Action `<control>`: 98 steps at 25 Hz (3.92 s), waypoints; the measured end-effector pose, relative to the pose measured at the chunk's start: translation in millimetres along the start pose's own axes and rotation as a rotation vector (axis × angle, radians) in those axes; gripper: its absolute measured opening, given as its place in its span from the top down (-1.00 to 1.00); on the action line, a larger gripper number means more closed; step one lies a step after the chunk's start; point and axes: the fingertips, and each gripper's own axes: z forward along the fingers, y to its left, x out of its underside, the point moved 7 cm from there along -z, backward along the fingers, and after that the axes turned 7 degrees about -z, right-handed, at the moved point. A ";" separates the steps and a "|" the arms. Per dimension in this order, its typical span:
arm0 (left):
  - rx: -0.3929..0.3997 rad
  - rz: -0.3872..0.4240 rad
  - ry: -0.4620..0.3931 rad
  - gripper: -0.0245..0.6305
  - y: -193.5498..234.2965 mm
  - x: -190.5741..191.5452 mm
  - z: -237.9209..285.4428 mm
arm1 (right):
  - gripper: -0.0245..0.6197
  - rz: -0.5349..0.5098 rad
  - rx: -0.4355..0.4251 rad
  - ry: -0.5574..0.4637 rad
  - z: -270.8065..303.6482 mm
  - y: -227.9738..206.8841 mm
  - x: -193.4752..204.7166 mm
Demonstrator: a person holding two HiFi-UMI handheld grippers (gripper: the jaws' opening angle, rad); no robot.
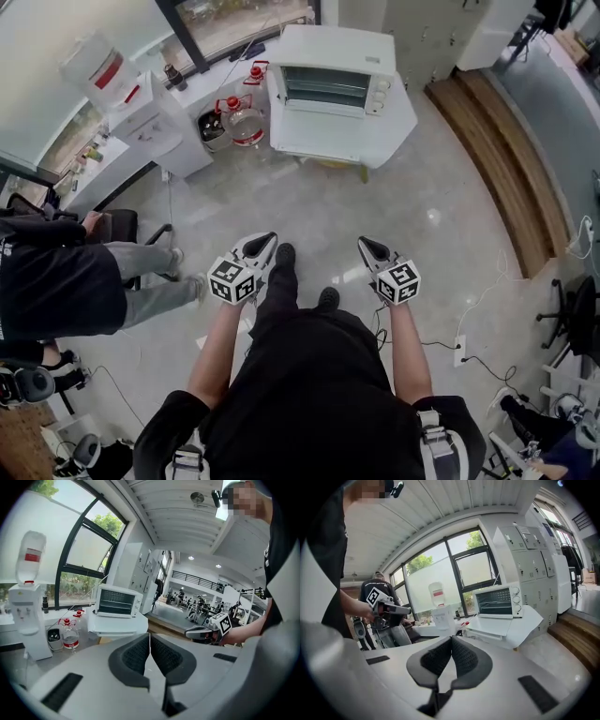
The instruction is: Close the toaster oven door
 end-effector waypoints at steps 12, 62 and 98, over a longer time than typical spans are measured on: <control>0.046 -0.011 0.006 0.85 54.3 -25.1 20.2 | 0.88 -0.047 0.051 0.091 65.6 -4.9 -16.3; 0.328 0.092 0.118 0.36 250.3 -123.5 106.5 | 0.06 -0.066 0.308 0.036 236.3 -20.6 -91.3; 0.198 0.023 0.126 0.06 313.5 -114.6 140.6 | -0.51 0.002 0.379 0.098 268.4 -112.1 -74.1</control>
